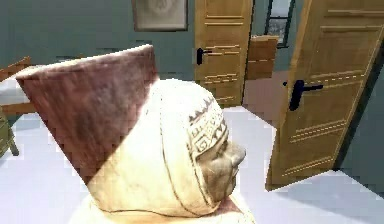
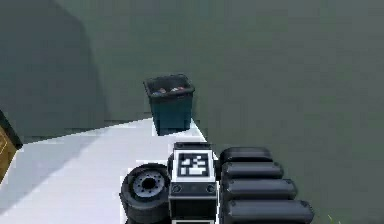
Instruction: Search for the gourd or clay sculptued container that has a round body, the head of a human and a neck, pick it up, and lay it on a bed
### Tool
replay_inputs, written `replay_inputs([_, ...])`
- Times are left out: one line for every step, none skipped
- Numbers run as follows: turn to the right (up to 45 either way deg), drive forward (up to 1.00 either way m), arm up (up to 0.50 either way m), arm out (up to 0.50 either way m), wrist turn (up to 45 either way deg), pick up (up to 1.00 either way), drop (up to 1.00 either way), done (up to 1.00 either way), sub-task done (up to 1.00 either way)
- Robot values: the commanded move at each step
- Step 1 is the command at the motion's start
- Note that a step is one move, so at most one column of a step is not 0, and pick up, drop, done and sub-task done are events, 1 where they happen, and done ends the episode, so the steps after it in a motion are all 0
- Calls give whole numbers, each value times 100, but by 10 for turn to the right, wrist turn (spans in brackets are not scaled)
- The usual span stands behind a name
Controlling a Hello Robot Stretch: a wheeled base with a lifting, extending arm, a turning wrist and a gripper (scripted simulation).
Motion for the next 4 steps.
replay_inputs([-120,0,0,0,0,0,0,0,0])
replay_inputs([0,10,0,0,0,0,0,0,0])
replay_inputs([-180,0,0,0,0,0,0,0,0])
replay_inputs([0,100,0,0,0,0,0,0,0])
